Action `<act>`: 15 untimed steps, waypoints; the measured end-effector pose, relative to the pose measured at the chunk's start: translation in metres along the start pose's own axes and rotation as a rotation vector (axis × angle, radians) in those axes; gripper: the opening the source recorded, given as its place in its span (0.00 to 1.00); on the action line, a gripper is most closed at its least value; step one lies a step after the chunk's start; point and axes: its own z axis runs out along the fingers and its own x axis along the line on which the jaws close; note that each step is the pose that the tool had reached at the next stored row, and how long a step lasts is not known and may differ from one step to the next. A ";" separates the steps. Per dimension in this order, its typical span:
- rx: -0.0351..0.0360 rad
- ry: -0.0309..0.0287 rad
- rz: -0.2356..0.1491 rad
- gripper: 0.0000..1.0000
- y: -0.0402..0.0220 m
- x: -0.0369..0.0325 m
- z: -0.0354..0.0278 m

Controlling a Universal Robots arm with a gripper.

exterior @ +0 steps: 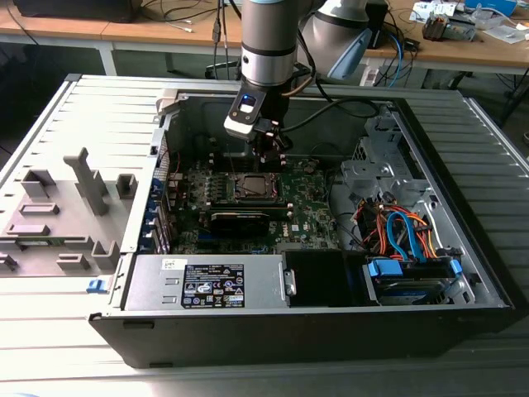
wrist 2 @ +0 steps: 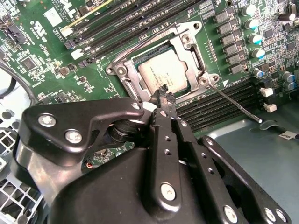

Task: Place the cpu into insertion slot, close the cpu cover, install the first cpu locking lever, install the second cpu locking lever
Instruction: 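Install the second cpu locking lever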

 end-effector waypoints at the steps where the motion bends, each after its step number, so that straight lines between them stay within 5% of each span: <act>1: -0.0002 -0.0001 -0.004 0.11 0.0000 0.0000 0.0000; 15: -0.0028 -0.0008 -0.055 0.11 0.0000 0.0000 0.0000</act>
